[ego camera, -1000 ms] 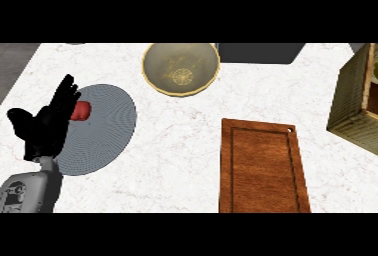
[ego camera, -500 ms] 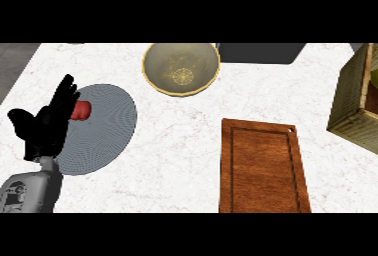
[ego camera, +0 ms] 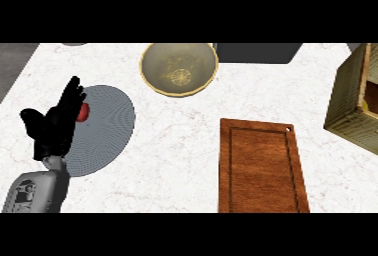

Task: Pick the lemon from the cutting board and place it in the basket

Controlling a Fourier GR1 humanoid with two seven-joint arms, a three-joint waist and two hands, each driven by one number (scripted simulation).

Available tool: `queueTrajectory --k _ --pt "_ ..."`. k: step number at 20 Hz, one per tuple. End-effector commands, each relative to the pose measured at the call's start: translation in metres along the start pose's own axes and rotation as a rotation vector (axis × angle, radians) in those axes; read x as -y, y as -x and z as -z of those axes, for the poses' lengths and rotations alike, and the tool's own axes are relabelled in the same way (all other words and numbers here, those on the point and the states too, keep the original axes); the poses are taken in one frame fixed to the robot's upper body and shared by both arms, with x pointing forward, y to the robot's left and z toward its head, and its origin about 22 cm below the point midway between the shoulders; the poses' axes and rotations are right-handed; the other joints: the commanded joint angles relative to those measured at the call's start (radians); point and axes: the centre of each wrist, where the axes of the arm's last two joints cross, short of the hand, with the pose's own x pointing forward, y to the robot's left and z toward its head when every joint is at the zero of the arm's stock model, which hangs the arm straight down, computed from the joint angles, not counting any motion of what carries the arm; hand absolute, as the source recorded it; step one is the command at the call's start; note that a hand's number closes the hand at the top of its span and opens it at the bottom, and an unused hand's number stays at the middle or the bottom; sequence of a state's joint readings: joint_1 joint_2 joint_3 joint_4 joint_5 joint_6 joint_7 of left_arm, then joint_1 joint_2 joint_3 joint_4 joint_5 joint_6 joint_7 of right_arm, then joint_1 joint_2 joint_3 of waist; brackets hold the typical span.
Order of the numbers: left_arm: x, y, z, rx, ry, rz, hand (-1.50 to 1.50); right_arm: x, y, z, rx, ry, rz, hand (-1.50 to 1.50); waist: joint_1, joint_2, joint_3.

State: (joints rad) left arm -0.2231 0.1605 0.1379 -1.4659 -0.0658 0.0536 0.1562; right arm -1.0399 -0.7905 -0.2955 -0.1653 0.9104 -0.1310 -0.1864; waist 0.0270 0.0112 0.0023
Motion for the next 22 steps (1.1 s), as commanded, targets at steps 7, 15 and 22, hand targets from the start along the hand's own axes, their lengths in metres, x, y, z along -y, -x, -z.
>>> queueTrajectory --k 7,15,22 --pt "-0.004 -0.010 0.006 0.004 -0.011 0.003 0.00 0.071 0.032 -0.006 -0.135 0.171 0.431 -1.50 -0.007 0.001 0.000" --pt "-0.021 -0.005 -0.003 -0.024 -0.039 0.003 0.00 0.084 0.112 -0.043 -0.221 0.188 0.613 -1.50 -0.016 -0.005 0.000" --pt "-0.013 0.003 -0.005 -0.003 -0.017 0.007 0.00 0.102 0.173 -0.087 -0.156 0.165 0.658 -1.50 -0.018 -0.004 0.001"
